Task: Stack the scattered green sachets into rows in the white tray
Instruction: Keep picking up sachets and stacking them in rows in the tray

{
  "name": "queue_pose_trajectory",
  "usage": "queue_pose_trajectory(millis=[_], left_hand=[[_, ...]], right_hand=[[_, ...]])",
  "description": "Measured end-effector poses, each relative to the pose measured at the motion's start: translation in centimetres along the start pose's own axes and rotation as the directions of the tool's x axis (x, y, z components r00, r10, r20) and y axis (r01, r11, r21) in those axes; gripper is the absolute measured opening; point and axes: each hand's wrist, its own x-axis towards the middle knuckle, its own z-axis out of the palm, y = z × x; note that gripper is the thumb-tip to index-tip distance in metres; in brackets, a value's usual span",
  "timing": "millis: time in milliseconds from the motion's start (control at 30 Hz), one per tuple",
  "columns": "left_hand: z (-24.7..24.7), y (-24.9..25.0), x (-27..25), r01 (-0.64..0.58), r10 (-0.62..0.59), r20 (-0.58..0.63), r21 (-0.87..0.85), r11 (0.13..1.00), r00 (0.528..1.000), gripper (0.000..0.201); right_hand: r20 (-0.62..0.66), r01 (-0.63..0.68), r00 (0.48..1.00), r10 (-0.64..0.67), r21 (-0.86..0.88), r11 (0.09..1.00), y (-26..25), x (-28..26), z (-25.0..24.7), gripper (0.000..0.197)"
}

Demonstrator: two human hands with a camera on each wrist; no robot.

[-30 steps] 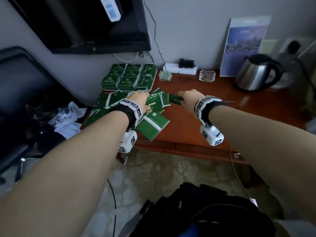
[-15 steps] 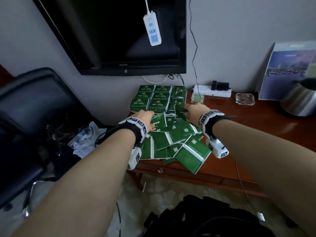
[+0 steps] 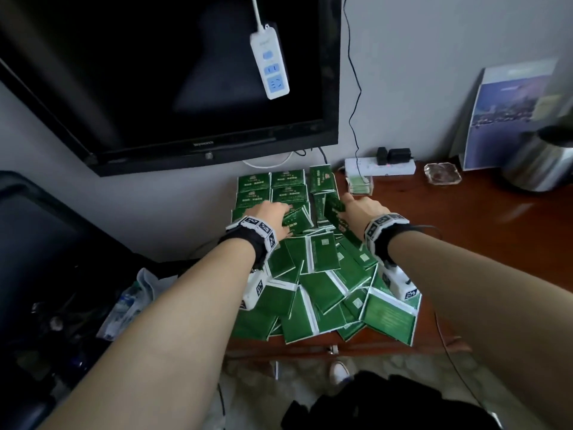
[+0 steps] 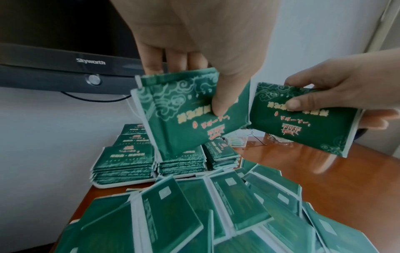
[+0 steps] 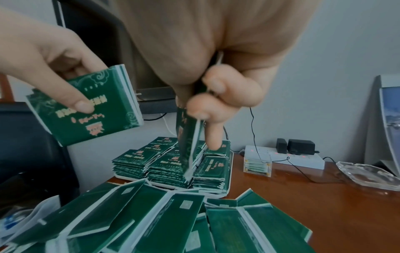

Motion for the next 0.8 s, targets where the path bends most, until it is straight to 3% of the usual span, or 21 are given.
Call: queue_pose_trajectory(millis=[100, 233, 467, 633, 800], left_hand=[[-0.7, -0.4, 3.7, -0.026, 0.026, -0.012, 0.019, 0.999, 1.0, 0.035], [-1.5, -0.7, 8.6, -0.06, 0.061, -0.022, 0.033, 0.998, 0.998, 0.046], [-1.2, -1.1, 16.6, -0.057, 0.062, -0.057, 0.082, 0.995, 0.996, 0.018], [1.4, -1.2, 21.4, -0.099, 0.103, -0.191, 0.031, 0.995, 0.976, 0.029], [3.8, -0.9, 25.3, -0.154, 0.137, -0.18, -0.08, 0.985, 0.974, 0.032]], right_hand=[[-0.003, -0.016, 1.0, 0.016, -0.045, 0.999, 0.0, 2.8, -0.3, 0.022], [0.03, -0.039, 0.999, 0.04, -0.058, 0.998, 0.3, 6.8, -0.5, 0.031], [0.085, -0.065, 0.994, 0.071, -0.069, 0.996, 1.6, 12.9, -0.1, 0.033], [0.104, -0.022, 0.994, 0.037, -0.137, 0.99, 1.7, 16.1, 1.3, 0.035], [0.141, 0.086, 0.989, -0.055, -0.226, 0.97, 0.7, 17.4, 4.1, 0.039]])
